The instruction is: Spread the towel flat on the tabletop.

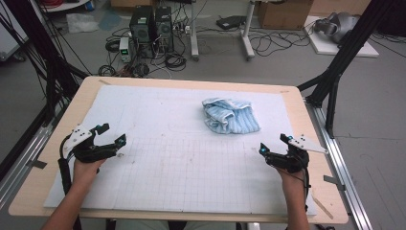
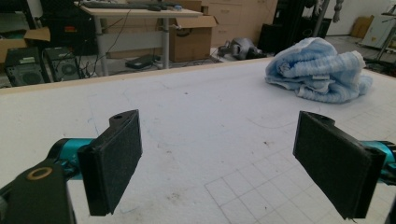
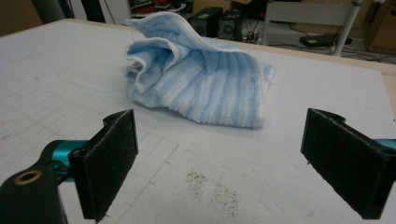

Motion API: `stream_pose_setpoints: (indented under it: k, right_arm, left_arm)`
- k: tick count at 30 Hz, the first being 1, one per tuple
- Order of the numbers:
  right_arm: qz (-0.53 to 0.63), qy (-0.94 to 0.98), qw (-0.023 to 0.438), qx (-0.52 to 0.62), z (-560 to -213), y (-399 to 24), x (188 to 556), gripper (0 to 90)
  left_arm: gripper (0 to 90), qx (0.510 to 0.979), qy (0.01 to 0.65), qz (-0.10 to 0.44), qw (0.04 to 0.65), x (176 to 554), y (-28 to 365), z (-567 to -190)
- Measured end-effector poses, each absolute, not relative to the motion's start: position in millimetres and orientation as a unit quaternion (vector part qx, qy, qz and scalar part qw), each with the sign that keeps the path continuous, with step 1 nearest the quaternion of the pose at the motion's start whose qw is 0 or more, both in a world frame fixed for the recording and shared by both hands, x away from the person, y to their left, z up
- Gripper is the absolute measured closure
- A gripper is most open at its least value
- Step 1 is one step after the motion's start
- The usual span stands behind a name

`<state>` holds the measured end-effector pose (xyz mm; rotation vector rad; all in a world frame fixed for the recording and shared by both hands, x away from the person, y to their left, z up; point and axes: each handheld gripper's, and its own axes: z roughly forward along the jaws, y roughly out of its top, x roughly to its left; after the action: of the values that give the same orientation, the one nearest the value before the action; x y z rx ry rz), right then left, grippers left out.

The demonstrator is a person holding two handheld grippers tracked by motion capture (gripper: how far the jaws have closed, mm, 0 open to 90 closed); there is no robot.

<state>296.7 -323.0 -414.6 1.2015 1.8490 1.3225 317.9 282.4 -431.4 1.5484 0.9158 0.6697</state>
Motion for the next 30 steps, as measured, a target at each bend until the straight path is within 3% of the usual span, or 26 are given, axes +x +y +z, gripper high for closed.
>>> stream_pose_setpoints:
  k: [30]
  right_arm:
    - [0.514, 0.701, 0.245, 0.43, -405.2, -288.4, 306.6, 10.0]
  left_arm:
    - [16.1, 0.677, 0.385, 0.261, 0.571, 324.2, 277.7, -436.3]
